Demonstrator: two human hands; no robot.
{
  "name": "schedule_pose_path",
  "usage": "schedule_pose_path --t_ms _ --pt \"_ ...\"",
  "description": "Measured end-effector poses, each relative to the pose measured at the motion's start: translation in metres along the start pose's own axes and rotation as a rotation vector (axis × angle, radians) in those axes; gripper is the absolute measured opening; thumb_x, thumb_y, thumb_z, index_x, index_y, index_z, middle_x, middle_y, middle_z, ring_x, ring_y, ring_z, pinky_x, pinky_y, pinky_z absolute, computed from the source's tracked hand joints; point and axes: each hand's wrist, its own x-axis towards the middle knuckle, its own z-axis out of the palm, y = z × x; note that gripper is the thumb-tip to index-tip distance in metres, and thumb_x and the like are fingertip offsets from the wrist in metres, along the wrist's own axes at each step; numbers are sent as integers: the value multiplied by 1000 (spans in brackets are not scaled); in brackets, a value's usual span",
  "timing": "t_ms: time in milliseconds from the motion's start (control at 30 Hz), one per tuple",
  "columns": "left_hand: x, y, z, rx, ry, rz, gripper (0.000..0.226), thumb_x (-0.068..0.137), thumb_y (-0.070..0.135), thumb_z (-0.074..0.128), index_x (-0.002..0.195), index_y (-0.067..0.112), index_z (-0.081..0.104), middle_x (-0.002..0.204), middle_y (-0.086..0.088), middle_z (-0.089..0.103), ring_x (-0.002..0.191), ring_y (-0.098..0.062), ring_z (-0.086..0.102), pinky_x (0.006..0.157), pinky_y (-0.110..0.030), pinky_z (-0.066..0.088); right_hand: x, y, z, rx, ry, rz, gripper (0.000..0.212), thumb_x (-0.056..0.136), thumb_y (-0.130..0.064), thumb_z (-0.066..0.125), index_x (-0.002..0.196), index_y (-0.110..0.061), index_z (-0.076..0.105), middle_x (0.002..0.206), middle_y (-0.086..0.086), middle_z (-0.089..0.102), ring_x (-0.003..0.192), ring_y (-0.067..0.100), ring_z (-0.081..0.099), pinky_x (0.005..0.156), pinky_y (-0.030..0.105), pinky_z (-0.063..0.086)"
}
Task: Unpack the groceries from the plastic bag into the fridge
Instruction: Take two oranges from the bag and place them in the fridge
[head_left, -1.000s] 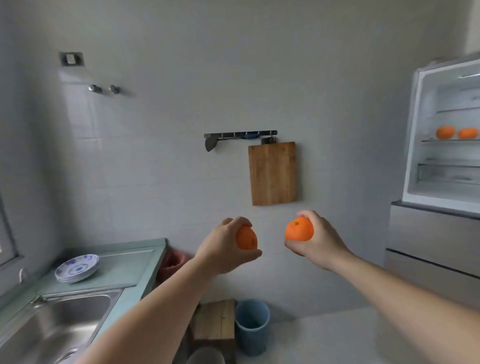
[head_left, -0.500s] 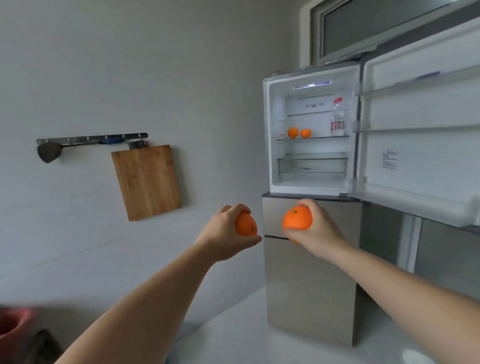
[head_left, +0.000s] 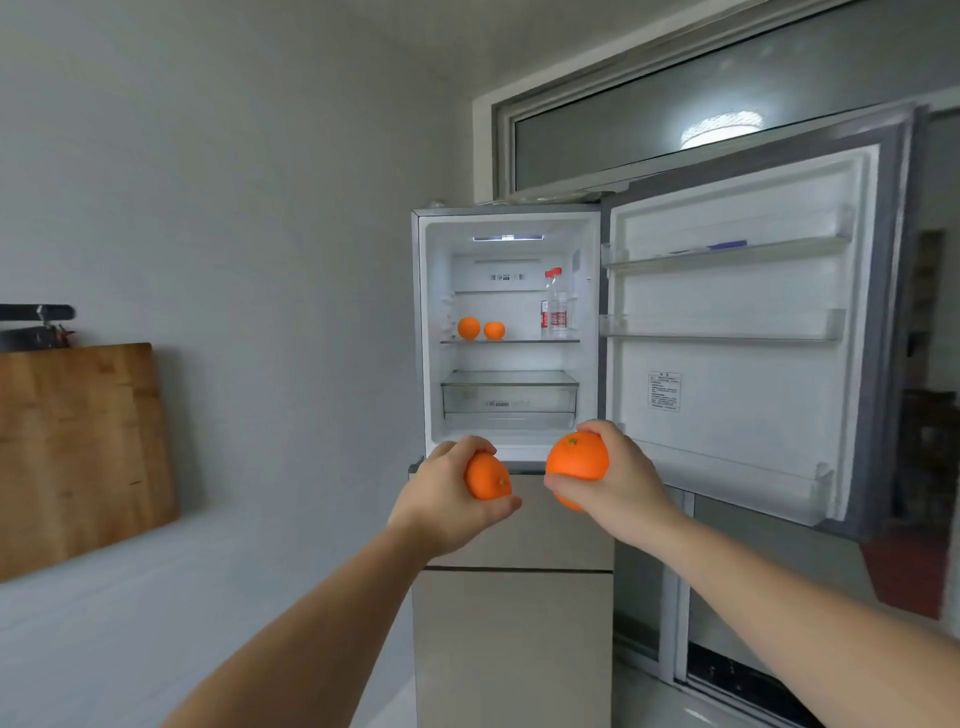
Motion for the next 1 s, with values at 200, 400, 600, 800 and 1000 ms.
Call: schedule_pose_path --t_ms 200,400,600,800,1000 --pt "63 -54 -16 -33 -6 36 55 69 48 78 115 39 50 109 12 50 96 -13 54 84 -33 52 55 -12 53 -22 27 -15 68 70 -38 80 126 -35 42 120 -7 46 107 17 50 85 32 43" --pt "119 -102 -4 -47 -24 39 55 68 50 78 114 40 49 109 12 50 94 -12 55 82 -33 53 112 6 92 -17 37 2 68 71 -36 81 127 -34 42 122 -5 46 106 17 49 82 30 42" --pt "186 -151 23 15 -60 30 58 70 49 78 119 36 49 111 12 48 95 -11 51 81 -26 48 195 50 136 1 9 11 69 73 -34 79 130 -31 42 124 -4 45 104 15 47 81 27 37" --pt "279 -186 50 69 -68 -22 60 71 49 78 122 36 48 112 12 46 96 -13 51 81 -27 48 299 86 170 75 -18 -21 64 73 -33 80 124 -33 41 122 -2 46 102 16 47 76 27 38" --pt "359 -220 82 25 -54 -16 58 70 44 80 119 34 50 110 11 48 98 -14 53 80 -24 44 387 131 190 78 5 -15 70 71 -35 80 131 -33 44 125 0 48 107 18 50 83 29 39"
